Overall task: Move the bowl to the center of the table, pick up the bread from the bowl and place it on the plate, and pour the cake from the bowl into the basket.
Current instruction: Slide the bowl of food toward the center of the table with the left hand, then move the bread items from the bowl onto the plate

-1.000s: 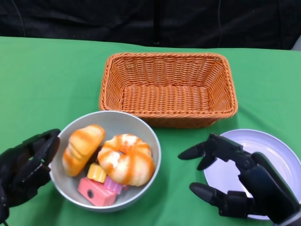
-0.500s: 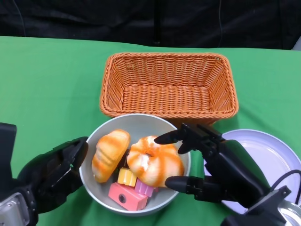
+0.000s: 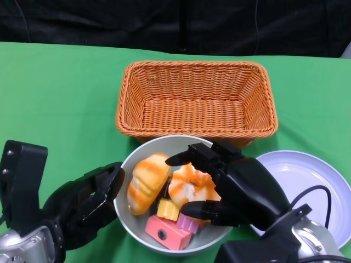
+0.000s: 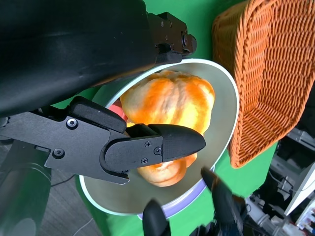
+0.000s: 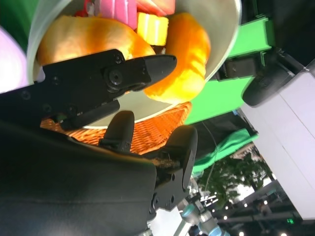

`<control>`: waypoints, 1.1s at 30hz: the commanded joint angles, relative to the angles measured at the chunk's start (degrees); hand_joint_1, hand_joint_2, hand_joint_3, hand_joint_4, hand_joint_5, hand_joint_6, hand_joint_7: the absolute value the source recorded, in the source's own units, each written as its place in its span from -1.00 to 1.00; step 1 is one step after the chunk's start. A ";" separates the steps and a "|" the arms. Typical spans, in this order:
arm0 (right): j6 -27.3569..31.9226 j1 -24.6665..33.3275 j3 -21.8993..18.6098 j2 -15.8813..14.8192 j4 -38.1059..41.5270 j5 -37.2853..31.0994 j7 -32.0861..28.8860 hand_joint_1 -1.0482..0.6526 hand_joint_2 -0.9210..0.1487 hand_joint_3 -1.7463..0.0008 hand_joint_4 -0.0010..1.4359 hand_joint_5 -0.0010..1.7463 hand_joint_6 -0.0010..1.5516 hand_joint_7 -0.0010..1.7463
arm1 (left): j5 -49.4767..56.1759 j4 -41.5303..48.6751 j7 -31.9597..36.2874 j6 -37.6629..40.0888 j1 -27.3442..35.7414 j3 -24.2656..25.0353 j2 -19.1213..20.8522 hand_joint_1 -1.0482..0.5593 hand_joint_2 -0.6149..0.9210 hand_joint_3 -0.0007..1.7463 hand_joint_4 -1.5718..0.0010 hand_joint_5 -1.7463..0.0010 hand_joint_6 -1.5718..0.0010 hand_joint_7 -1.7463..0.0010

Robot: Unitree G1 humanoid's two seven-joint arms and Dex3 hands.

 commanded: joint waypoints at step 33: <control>0.43 -14.60 7.36 -0.14 22.30 -4.28 -8.96 -0.17 -1.00 0.95 -0.59 0.06 -0.38 -0.53 | 7.37 -6.48 5.29 -4.93 4.46 -8.19 0.71 -0.52 1.00 -0.21 0.86 0.90 0.82 0.95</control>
